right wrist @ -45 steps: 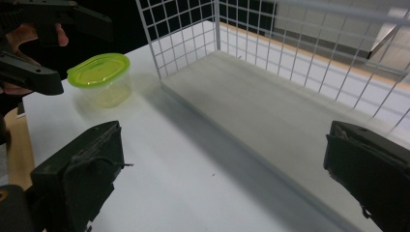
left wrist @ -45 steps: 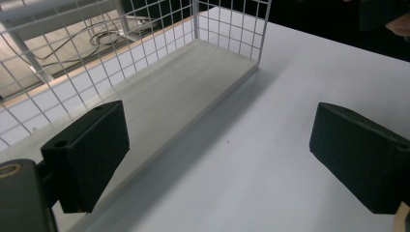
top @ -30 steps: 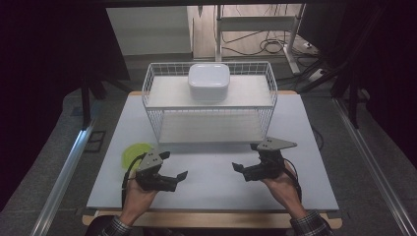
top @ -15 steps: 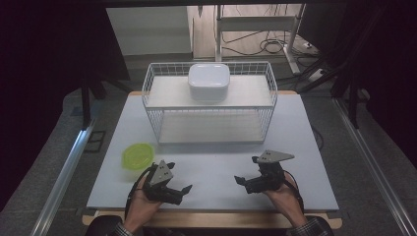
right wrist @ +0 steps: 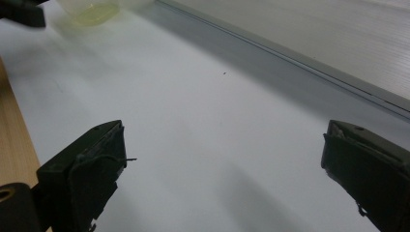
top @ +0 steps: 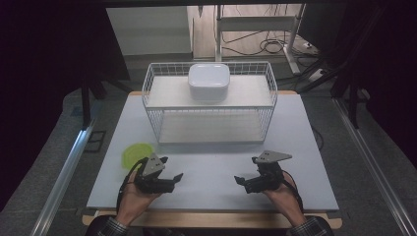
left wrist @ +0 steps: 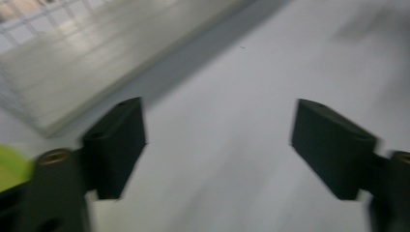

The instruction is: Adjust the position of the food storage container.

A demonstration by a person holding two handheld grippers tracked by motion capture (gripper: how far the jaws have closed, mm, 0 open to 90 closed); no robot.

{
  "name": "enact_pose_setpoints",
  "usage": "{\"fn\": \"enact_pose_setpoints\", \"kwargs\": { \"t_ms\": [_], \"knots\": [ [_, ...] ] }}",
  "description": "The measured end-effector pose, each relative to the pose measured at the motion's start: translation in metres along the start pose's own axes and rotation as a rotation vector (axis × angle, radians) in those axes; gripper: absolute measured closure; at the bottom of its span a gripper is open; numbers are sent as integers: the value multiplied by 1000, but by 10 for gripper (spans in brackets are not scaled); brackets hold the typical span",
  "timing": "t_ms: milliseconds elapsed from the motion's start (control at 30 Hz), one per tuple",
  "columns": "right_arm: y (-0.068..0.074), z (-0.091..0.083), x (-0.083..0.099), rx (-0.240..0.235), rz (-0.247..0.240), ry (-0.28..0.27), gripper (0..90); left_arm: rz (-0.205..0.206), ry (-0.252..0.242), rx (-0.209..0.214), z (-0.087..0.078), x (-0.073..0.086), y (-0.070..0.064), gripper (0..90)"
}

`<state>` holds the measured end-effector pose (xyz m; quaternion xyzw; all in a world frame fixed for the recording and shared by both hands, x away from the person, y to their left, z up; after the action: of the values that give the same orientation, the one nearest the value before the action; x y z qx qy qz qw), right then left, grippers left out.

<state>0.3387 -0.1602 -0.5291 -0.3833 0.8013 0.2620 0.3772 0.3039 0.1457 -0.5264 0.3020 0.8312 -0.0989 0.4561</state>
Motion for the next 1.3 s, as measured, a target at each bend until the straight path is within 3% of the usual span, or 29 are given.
{"fn": "enact_pose_setpoints", "kwargs": {
  "t_ms": [200,367,433,500,567,633,667,867,1067,1300],
  "knots": [
    [0,3,2,2,-6,9,26,-76,-25,-36,-13,0,33,622],
    [0,5,3,4,-16,19,28,-152,-58,-63,-24,5,64,848],
    [0,6,3,4,-16,21,29,-180,-70,-86,-29,8,78,898],
    [0,6,3,2,-18,23,30,-201,-76,-110,-33,12,90,899],
    [0,7,4,1,-19,30,31,-249,-88,-127,-37,18,105,900],
    [-1,8,5,0,-22,36,32,-271,-90,-169,-40,24,118,900],
    [0,8,6,0,-22,40,32,-284,-85,-204,-42,30,128,900],
    [0,10,7,2,-30,56,33,-351,-36,-282,-42,53,156,900],
    [1,12,9,0,-31,73,33,-388,23,-281,-30,68,165,900],
    [2,14,11,-2,-38,90,34,-358,79,-279,-19,69,159,899]
  ]
}}
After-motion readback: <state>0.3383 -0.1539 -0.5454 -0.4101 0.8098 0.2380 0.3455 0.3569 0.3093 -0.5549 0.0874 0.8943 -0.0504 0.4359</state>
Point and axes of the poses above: each handheld gripper's, and its own axes: z roughly forward along the jaws, x roughly out of its underside, y roughly to its left, the point moved 6 cm from there along z, roughly forward along the jaws, and after that the axes turned 5 degrees about -x, right-handed, at the moved point
